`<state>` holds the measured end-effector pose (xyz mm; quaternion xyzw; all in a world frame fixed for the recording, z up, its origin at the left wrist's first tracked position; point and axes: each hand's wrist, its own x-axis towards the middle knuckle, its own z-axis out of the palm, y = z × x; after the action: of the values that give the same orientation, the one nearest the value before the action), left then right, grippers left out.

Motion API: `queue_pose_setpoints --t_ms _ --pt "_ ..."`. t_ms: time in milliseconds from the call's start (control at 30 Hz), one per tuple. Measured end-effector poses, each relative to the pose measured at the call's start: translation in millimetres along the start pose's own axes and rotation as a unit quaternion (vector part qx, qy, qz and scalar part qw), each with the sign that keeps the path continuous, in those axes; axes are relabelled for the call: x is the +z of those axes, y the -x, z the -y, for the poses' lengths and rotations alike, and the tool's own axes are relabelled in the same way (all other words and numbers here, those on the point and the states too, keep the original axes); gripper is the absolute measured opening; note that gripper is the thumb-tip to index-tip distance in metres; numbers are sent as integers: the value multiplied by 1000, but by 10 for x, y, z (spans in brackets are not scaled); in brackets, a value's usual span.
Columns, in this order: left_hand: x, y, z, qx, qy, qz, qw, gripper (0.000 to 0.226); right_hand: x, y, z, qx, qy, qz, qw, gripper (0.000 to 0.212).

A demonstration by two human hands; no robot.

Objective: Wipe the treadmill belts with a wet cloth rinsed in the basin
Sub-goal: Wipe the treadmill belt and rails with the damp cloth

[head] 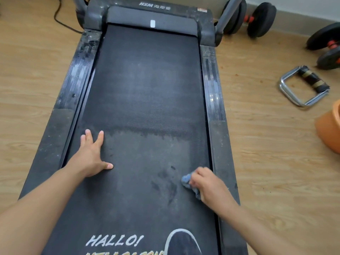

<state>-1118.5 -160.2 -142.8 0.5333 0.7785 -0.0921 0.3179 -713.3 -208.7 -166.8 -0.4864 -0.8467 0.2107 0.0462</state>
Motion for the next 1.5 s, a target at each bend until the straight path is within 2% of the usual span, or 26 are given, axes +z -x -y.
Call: queue_pose_setpoints --t_ms 133,233,300,400,533,633,767,900,1000,1133,1200,1267,1333,1433,1500 --pt "-24 27 -2 6 7 -3 1000 133 -220 -1057 -259 83 -4 -85 993 38" --pt "-25 25 5 6 11 -4 1000 133 -407 -1638 -382 122 3 -99 988 37" --pt "-6 27 22 4 14 -5 1000 133 -414 -1713 -332 132 5 -112 985 32" --pt "5 14 48 -5 12 -11 1000 133 -186 -1195 -63 107 -34 -119 987 22" --pt "17 -32 0 0 2 -4 1000 136 180 115 407 -3 -66 -9 998 32" --pt "26 -24 -11 -2 8 -5 1000 135 193 323 389 -26 -51 30 998 26" --pt "32 -21 35 2 14 -3 1000 134 120 -333 256 9 -53 -14 998 27" --pt "4 -12 51 12 12 -3 1000 133 -166 -1356 -2 119 -45 -91 988 29" --pt "-7 12 31 9 16 4 1000 132 -358 -1810 -87 154 -20 -91 984 35" --pt "-9 4 17 6 16 3 1000 133 -196 -1360 132 140 -7 -78 987 27" --pt "-6 7 5 4 21 4 1000 133 42 -770 354 73 -32 -56 995 34" --pt "5 19 8 2 25 2 1000 133 238 -182 588 -3 -57 7 998 36" --pt "-2 17 -5 5 25 2 1000 133 312 134 663 -44 -48 53 996 34" --pt "-14 56 -38 6 25 -14 1000 127 247 -160 510 -50 -29 52 997 36" --pt "11 151 -12 28 31 -27 999 119 162 -620 357 -11 -39 2 999 34"
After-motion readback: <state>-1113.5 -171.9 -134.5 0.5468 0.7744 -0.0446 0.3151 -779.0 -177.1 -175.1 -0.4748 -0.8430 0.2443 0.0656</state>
